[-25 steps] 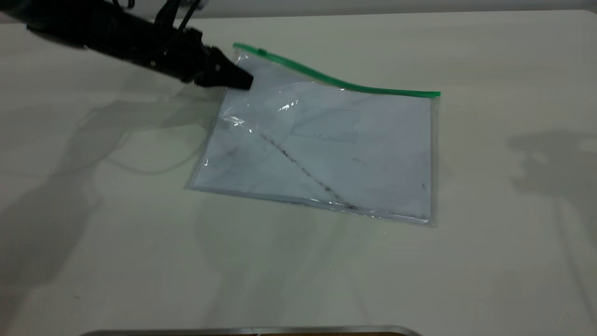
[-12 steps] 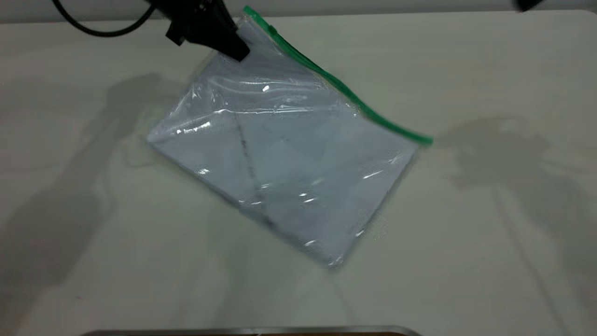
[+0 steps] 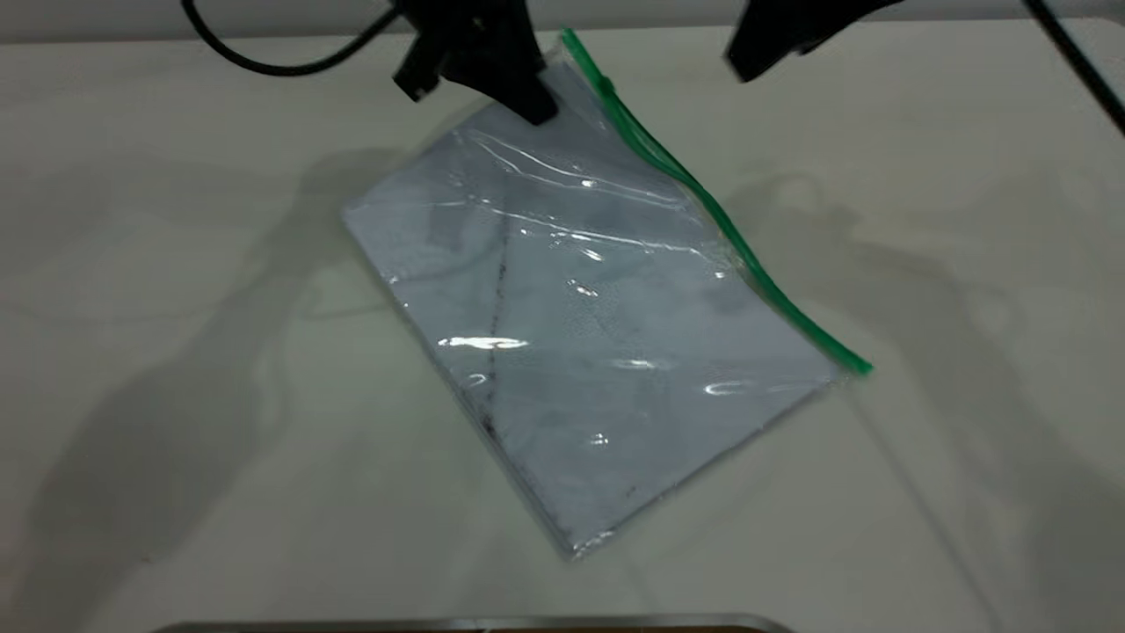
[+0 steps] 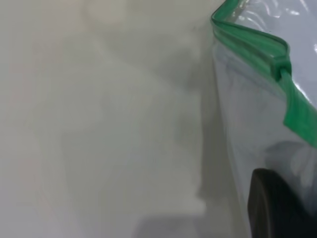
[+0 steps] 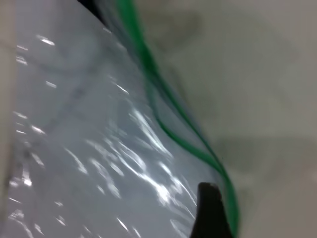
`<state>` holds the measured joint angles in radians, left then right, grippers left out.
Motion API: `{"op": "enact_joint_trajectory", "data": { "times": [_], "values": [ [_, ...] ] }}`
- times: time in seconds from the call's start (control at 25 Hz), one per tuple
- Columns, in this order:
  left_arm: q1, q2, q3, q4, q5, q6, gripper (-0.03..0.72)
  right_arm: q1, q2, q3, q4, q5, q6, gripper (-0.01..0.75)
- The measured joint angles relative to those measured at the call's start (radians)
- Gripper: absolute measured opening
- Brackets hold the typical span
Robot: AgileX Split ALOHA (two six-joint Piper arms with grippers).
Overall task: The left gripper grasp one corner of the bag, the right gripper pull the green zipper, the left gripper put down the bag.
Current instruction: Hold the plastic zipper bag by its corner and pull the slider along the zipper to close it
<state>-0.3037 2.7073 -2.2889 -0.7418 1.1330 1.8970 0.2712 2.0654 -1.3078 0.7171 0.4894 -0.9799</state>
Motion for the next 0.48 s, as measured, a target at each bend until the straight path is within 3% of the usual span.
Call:
{"op": "enact_joint_trajectory", "data": {
  "times": [0.28,0.48],
  "values": [
    [-0.034,0.001,0.0,-0.022,-0.035,0.024,0.051,0.0,0.076,-0.043,0.306,0.063,-0.316,0.578],
    [-0.045,0.001,0.0,-0.052,-0.05,0.046,0.051,0.0,0.11,-0.044,0.391,0.074,-0.396,0.578]
  ]
}}
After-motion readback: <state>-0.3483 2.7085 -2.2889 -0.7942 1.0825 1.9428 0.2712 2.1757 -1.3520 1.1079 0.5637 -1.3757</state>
